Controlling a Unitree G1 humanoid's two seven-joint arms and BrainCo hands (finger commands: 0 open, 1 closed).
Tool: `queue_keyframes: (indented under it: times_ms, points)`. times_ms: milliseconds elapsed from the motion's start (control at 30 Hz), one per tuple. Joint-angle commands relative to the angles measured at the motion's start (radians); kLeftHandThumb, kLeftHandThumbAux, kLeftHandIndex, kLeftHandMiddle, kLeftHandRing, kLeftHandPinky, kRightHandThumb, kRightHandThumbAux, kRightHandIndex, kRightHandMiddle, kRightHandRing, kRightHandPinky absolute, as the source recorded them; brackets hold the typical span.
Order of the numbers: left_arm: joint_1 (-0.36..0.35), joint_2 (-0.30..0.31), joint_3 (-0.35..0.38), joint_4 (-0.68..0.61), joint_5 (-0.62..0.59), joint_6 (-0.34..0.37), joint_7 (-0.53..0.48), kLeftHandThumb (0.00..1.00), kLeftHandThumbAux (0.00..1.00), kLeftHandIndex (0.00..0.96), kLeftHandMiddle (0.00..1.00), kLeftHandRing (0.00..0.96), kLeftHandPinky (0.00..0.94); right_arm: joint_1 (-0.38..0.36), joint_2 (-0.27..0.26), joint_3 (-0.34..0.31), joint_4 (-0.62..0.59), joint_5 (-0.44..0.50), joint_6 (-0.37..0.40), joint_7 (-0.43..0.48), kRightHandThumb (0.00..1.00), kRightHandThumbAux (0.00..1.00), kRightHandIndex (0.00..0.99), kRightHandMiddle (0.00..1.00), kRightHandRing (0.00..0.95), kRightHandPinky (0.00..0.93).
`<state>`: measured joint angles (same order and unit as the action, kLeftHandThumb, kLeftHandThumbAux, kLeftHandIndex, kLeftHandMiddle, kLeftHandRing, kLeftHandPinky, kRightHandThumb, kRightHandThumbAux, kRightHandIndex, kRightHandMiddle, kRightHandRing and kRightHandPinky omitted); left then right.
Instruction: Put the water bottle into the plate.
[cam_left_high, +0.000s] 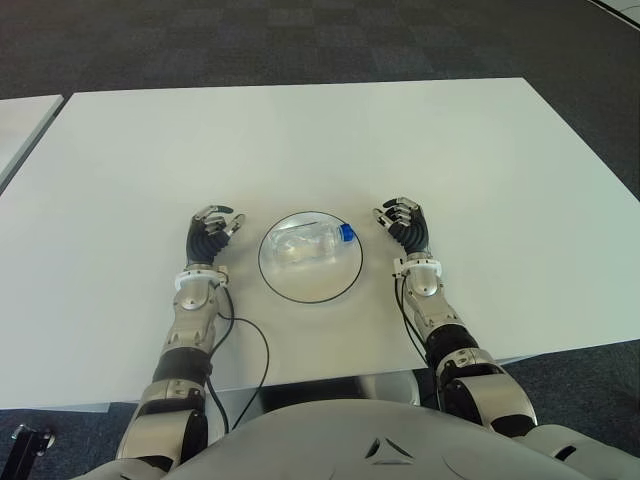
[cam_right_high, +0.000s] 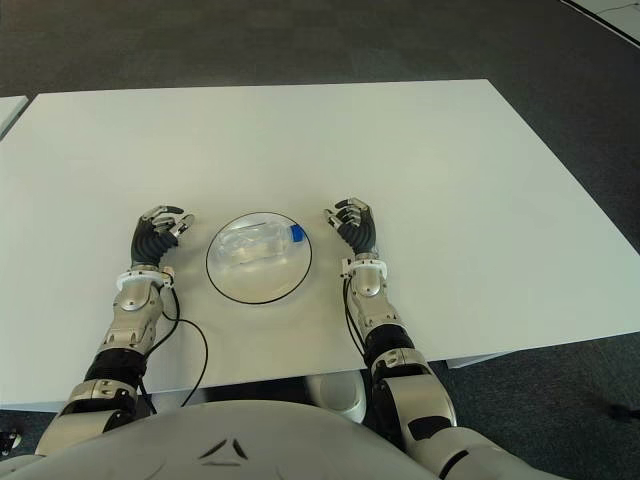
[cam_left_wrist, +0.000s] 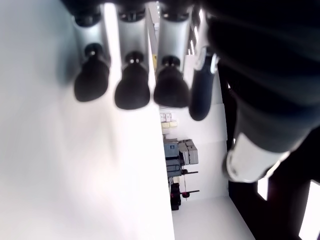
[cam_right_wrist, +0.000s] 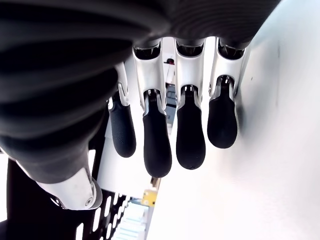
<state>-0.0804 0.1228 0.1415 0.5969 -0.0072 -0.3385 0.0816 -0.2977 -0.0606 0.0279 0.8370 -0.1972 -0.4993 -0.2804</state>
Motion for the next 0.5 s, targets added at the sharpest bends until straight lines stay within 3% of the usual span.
queue_keyframes:
  times_ms: [33,500]
  points:
    - [0.046,-0.025,-0.01,0.033,-0.012,0.057,-0.025,0.703,0.72,0.439,0.846,0.839,0.843,0.014,0.002,0.001,0.002,0.0,0.023,0.001,0.708,0.727,0.433,0.636,0.645,0.649]
    - [0.057,-0.035,-0.012,0.001,-0.021,0.075,-0.037,0.702,0.721,0.439,0.872,0.865,0.862,0.017,0.002,0.003,-0.008,-0.005,0.046,0.001,0.707,0.728,0.432,0.643,0.646,0.639]
